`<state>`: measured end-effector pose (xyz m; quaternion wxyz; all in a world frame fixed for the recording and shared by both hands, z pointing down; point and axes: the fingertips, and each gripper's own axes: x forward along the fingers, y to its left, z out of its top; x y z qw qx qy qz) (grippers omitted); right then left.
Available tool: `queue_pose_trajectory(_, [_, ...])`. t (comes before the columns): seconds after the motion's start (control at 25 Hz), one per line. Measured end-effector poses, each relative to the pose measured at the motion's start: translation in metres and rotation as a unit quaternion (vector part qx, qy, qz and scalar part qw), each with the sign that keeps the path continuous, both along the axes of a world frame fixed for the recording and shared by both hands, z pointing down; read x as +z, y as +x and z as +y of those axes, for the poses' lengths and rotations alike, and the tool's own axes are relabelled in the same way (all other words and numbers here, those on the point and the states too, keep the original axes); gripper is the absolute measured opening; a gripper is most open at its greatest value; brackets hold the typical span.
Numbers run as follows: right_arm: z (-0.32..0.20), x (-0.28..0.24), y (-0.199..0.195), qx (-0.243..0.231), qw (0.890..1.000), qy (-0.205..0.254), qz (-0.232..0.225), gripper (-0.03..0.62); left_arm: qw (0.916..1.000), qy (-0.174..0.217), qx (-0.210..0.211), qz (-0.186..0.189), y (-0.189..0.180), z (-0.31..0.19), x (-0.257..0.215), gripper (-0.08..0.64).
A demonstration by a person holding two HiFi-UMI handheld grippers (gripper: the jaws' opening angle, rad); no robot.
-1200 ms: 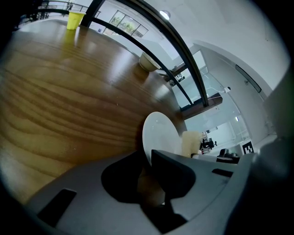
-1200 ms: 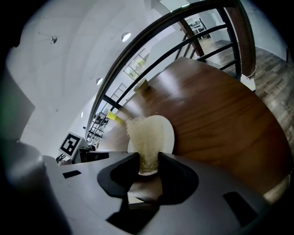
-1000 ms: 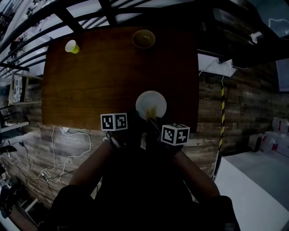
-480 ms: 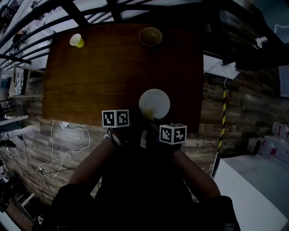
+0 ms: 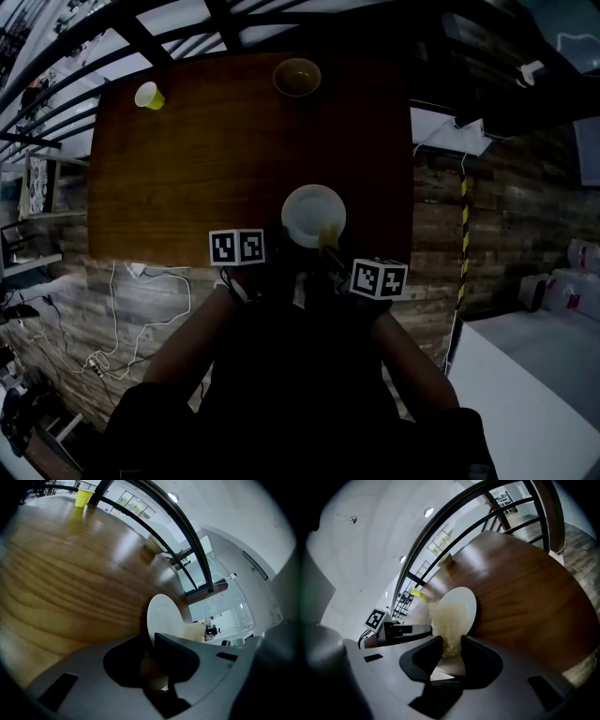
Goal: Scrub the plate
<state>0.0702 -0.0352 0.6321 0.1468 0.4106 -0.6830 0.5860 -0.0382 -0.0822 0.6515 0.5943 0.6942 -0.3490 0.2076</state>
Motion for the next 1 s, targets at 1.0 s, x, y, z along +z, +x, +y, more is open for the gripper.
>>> queue_pose_trajectory(1.0, [-0.050,-0.132,0.025,0.003,0.985,0.165,0.045,0.137,0.9508,0.240,-0.134,-0.143,-0.206,-0.087,-0.122,0.072])
